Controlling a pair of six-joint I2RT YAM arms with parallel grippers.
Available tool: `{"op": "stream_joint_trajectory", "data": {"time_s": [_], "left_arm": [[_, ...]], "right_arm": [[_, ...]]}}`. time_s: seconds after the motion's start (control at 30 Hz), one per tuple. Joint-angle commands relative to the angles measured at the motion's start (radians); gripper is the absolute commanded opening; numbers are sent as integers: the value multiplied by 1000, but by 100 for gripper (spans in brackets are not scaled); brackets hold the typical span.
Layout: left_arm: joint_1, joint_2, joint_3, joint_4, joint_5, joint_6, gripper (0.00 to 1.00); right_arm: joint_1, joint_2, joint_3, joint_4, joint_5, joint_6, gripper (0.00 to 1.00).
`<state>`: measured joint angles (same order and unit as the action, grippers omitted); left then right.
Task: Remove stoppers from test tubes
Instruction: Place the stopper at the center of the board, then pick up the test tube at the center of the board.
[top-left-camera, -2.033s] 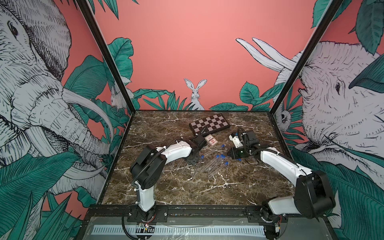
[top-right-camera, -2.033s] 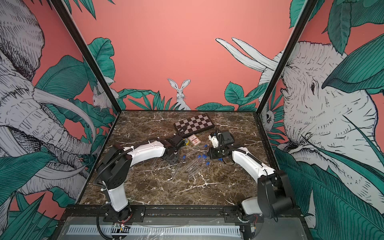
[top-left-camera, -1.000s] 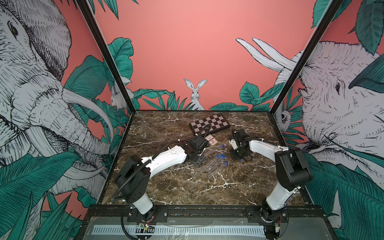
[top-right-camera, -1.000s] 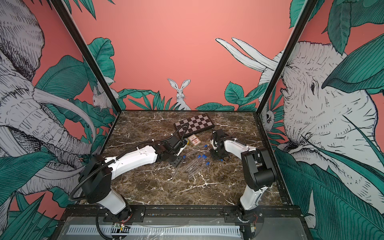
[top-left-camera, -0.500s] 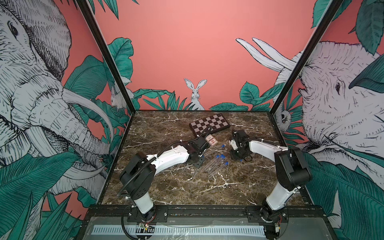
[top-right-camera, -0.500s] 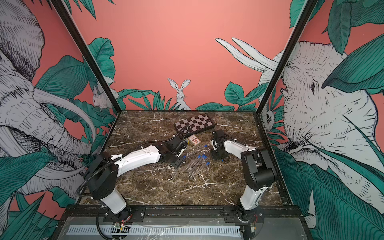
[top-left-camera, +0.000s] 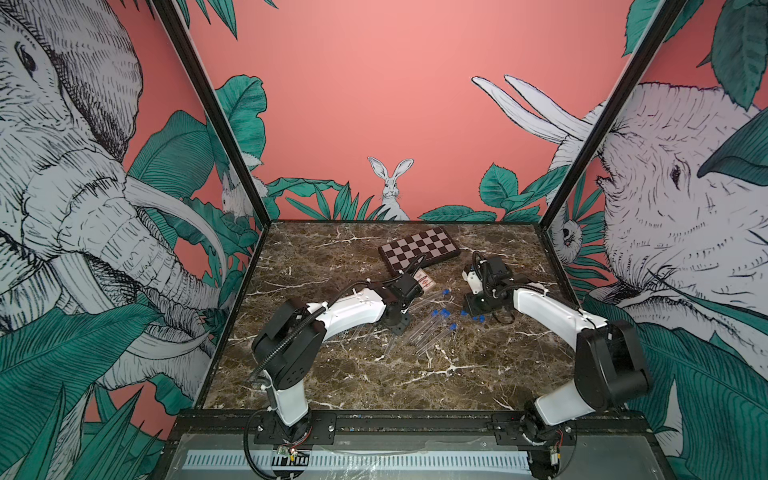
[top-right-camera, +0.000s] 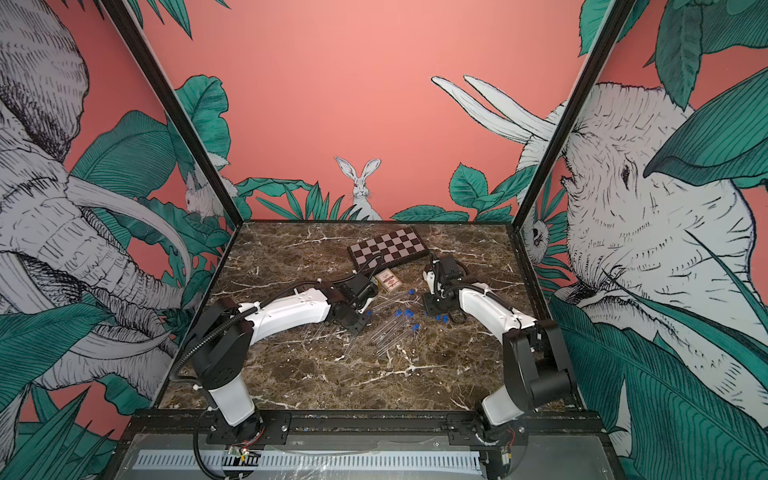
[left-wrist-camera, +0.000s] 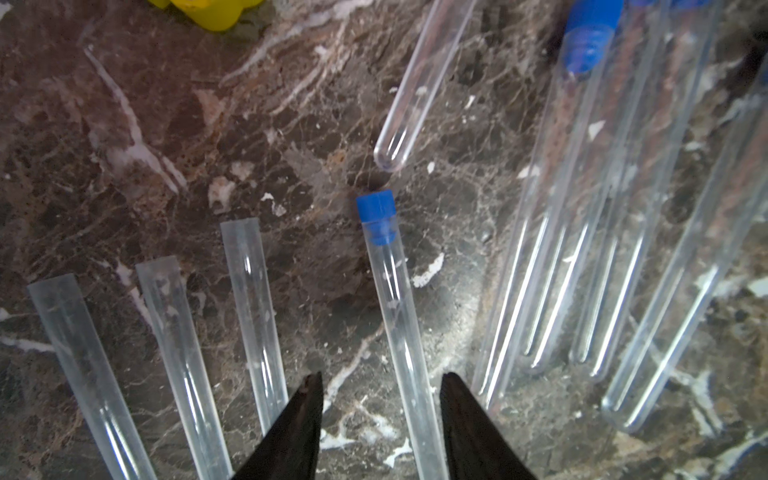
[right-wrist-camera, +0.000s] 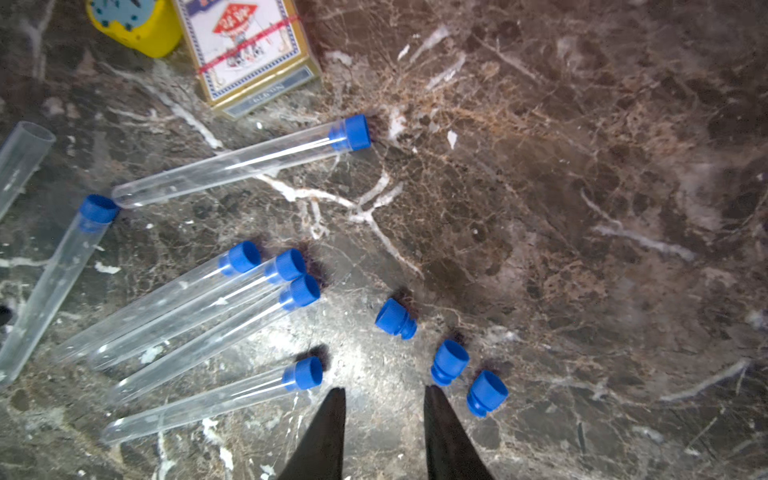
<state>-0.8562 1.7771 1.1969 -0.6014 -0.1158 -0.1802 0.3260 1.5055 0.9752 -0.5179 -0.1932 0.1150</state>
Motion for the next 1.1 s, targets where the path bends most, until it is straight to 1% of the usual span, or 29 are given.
{"op": "stream_joint_trajectory", "data": {"time_s": [0.0, 0.1, 0.23, 0.33, 0.43, 0.53, 0.73, 1.07], "left_arm": [[-3, 19, 31, -16, 9, -31, 47], [-4, 44, 42, -26, -1, -41, 46], [-4, 75, 61, -47, -26, -50, 45], [-4, 86, 64, -49, -33, -54, 44], [-4, 100, 66, -48, -35, -56, 43], [-4, 115, 68, -49, -33, -58, 40], [-6, 137, 72, -43, -27, -60, 35], [-5, 146, 73, -47, -27, -54, 20]], "right_arm": [[-4, -37, -54, 36, -71, 36, 37], [-2, -64, -98, 91, -139, 66, 45], [-2, -73, -155, 187, -229, 108, 58], [-1, -62, -169, 224, -270, 123, 65], [1, -68, -186, 259, -297, 139, 69], [2, -84, -193, 279, -310, 150, 70], [4, -92, -194, 282, -306, 153, 70], [5, -105, -201, 276, -304, 157, 68]]}}
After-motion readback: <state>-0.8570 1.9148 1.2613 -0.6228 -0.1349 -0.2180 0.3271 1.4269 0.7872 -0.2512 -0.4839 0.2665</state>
